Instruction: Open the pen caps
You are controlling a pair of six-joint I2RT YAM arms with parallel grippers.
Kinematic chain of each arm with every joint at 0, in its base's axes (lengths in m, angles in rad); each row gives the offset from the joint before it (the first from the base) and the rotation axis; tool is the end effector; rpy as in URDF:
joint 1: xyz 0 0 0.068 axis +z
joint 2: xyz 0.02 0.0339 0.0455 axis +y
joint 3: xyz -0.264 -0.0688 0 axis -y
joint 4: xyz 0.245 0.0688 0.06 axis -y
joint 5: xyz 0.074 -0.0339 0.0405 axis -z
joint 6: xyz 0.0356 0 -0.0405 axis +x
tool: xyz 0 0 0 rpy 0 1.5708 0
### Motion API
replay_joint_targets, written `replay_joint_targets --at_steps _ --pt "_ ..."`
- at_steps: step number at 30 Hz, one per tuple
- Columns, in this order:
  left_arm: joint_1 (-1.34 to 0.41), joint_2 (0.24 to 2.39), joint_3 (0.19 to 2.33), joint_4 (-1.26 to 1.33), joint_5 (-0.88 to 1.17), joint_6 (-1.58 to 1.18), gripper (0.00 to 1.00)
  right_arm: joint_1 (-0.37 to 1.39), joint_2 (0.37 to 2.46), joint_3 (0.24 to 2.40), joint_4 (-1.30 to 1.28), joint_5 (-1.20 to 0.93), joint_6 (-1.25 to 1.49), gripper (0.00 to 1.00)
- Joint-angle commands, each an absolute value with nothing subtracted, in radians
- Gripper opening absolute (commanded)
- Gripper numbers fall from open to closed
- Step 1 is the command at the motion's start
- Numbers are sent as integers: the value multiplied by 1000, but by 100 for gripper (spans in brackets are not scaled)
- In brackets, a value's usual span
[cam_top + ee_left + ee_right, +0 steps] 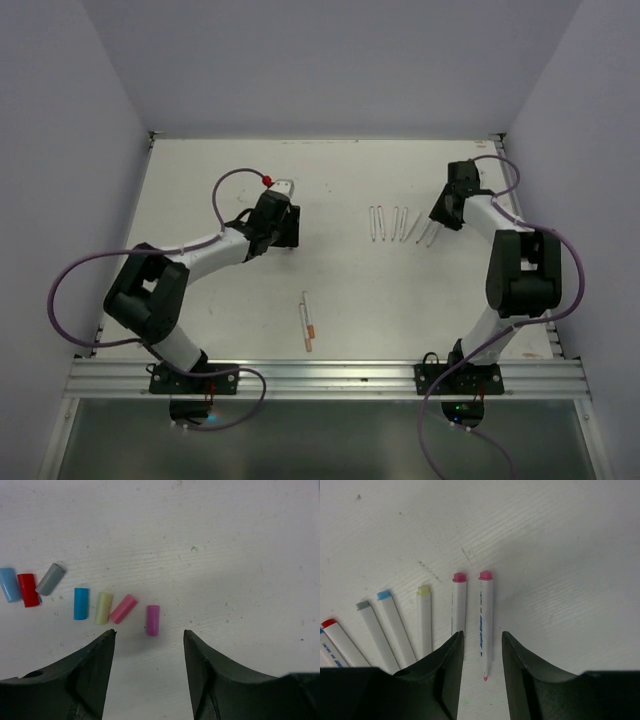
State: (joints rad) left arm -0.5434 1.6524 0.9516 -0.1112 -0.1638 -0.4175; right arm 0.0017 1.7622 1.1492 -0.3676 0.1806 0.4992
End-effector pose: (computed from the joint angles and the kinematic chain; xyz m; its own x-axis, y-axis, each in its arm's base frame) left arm 0.2962 -0.1721 0.1853 -0.7357 -0.0230 -0.6769 0.1267 0.9771 -0.1708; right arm 0.3658 -0.0058 0.1902 -0.6824 0.4698 -0.5600 0.4840 0.8645 0.1354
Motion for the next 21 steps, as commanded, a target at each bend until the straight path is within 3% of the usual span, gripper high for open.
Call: replay_joint_targets --at_steps 1,4,5,6,8,9,12,17,21 --pt "-535 1536 922 -54 -192 -419 60 5 1675 1154 -376 236 468 40" --pt "-535 1445 878 -37 -192 -437 73 5 1611 1135 -397 255 459 49" --pt "-537 1419 864 -31 -190 -442 78 30 1571 1128 -419 279 453 55" --pt "-535 1372 839 -26 -187 -446 87 52 1553 1124 -431 313 440 75" --pt "-535 1324 815 -18 -181 -456 92 133 1526 1134 -498 374 442 81" --pt "-535 1280 795 -18 -179 -462 100 167 1507 1134 -517 441 449 87" --pt "-535 1202 755 -21 -167 -488 100 320 1491 1149 -607 575 500 99" --pt "-535 1102 701 -43 -146 -564 100 607 1538 1204 -825 813 653 99" --pt "-537 965 614 -17 -143 -594 100 825 1568 1194 -847 876 680 99"
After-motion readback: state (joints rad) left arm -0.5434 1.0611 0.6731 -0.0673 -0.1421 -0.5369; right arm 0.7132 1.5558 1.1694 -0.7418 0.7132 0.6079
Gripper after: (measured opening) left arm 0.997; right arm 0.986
